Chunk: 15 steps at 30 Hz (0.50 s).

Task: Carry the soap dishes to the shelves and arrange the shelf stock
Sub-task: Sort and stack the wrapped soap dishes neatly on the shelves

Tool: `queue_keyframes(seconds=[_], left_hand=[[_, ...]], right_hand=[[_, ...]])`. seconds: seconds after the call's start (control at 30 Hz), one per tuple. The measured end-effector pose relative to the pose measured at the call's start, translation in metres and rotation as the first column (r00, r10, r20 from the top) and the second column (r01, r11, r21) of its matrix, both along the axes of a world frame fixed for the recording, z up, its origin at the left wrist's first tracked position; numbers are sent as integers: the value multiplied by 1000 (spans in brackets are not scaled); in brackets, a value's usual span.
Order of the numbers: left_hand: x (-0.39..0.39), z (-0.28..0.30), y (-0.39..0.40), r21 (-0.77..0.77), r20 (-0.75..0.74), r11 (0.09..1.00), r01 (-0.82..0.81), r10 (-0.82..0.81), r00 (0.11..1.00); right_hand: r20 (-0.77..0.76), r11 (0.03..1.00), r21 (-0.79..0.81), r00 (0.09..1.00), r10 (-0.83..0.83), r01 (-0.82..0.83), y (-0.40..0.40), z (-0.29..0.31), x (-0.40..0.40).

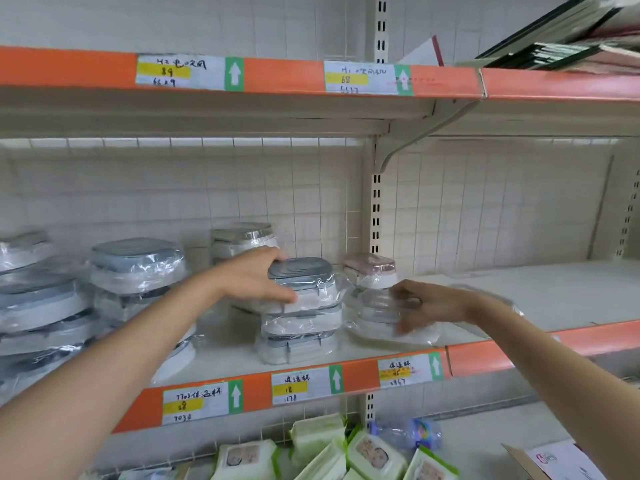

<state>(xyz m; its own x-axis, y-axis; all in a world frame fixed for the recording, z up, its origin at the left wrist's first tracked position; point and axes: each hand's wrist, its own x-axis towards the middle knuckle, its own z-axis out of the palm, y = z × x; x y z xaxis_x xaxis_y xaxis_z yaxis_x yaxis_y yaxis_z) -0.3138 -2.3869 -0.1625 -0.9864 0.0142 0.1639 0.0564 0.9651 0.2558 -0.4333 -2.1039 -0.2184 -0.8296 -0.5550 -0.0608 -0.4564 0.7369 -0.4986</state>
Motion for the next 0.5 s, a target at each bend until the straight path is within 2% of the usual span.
queue_keyframes(seconds=[0.1,0.33,0.5], left_hand=[[-1,-1,-3,-84,31,996,9,-7,1000],[-7,-8,-3,-81,-29,996,28,-30,999],[-8,-9,-4,-52,-32,997,54,-55,998]], right_hand=[[-20,999,50,1000,-14,15,0,-6,-5],[-96,981,194,995,5,14,0,-7,-5],[-212,999,26,977,-31,38,-9,2,-14]])
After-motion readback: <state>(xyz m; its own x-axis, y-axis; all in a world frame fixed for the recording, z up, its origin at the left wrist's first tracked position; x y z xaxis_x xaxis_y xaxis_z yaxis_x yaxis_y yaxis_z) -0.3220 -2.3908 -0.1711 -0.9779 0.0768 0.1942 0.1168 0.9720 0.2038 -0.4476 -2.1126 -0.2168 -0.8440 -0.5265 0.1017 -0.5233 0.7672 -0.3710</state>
